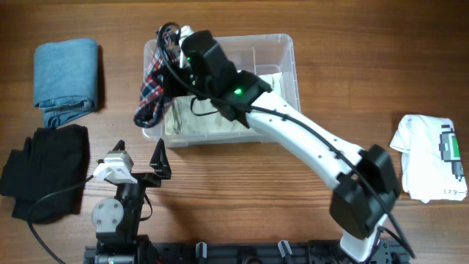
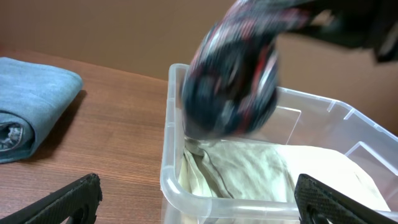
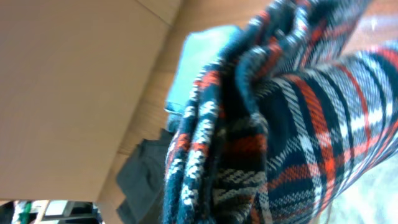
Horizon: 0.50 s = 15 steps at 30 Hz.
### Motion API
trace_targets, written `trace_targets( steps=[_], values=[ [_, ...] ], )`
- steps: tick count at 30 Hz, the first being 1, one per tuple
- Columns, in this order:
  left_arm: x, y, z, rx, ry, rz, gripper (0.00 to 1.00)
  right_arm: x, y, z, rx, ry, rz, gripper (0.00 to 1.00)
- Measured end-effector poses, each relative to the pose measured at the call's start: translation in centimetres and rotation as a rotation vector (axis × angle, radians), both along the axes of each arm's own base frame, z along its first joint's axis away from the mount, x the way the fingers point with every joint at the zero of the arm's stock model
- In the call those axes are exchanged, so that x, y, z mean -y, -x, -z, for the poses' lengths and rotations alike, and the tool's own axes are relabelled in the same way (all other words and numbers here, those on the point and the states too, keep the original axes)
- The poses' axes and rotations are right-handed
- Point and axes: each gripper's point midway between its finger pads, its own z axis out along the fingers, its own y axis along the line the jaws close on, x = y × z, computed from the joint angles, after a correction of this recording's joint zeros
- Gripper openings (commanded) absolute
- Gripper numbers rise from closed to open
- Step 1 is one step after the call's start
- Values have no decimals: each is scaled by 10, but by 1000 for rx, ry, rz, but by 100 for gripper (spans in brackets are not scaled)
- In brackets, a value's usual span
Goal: Pack container
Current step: 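Lower and adjust the plaid cloth inside the container with the right gripper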
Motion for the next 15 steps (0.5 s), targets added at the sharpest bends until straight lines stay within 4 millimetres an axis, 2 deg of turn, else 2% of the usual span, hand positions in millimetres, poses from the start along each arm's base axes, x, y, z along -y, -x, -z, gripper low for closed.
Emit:
trace_targets(
  steps=[5, 6, 8, 10, 15],
  values=[
    [0, 0, 0, 0, 0, 0, 100, 7, 8, -74, 141, -136, -45, 4],
    [0, 0, 0, 0, 0, 0, 100, 6, 9, -84, 160, -160, -54, 4],
    [0, 0, 0, 0, 0, 0, 100, 6, 10, -92, 168, -182, -54, 4],
    [0, 0, 0, 0, 0, 0, 100, 7, 8, -91, 139, -191, -27, 4],
    [0, 0, 0, 0, 0, 0, 100, 17, -10, -89, 53, -225, 134, 4]
  ],
)
